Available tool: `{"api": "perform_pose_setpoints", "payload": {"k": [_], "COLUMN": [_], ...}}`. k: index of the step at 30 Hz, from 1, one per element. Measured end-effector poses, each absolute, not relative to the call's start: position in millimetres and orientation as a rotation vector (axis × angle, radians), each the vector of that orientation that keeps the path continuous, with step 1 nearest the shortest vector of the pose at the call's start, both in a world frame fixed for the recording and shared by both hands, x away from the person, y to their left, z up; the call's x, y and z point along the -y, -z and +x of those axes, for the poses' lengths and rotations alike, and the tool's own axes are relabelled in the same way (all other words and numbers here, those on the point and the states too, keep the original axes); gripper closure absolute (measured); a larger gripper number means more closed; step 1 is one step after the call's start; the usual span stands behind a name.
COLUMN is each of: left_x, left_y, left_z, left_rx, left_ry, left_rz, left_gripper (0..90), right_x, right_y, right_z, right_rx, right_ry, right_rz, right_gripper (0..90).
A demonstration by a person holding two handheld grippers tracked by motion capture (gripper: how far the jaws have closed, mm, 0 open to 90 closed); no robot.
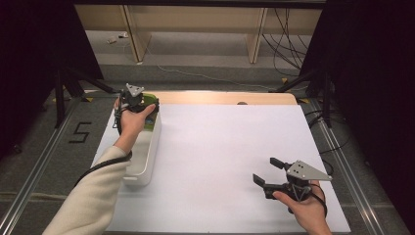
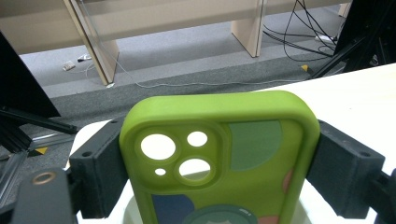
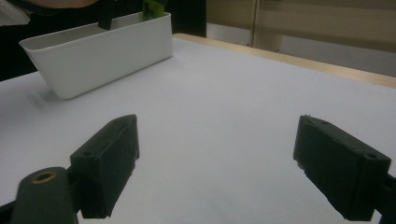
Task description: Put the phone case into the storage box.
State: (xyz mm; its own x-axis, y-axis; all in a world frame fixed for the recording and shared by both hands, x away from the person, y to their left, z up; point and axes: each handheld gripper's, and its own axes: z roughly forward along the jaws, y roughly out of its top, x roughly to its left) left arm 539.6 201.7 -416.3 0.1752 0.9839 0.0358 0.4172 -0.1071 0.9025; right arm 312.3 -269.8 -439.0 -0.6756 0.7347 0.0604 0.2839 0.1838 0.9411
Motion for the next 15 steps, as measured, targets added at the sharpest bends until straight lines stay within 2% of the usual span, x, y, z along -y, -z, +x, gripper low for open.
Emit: {"api": "perform_pose_setpoints", "payload": {"k": [15], "left_x": [-202.8], "left_y": [418.9], "left_z": [541.7], "left_rx": [-1.362], "left_ry": [-0.887], "left_rz": [1.661], "left_gripper": [15.2], "right_x": [269.8], "right_y": [439.1], "right_z": [312.3], "right_rx": [-2.062], "right_ry": [-1.493], "right_rz": [0.956], "right_gripper": [15.5]}}
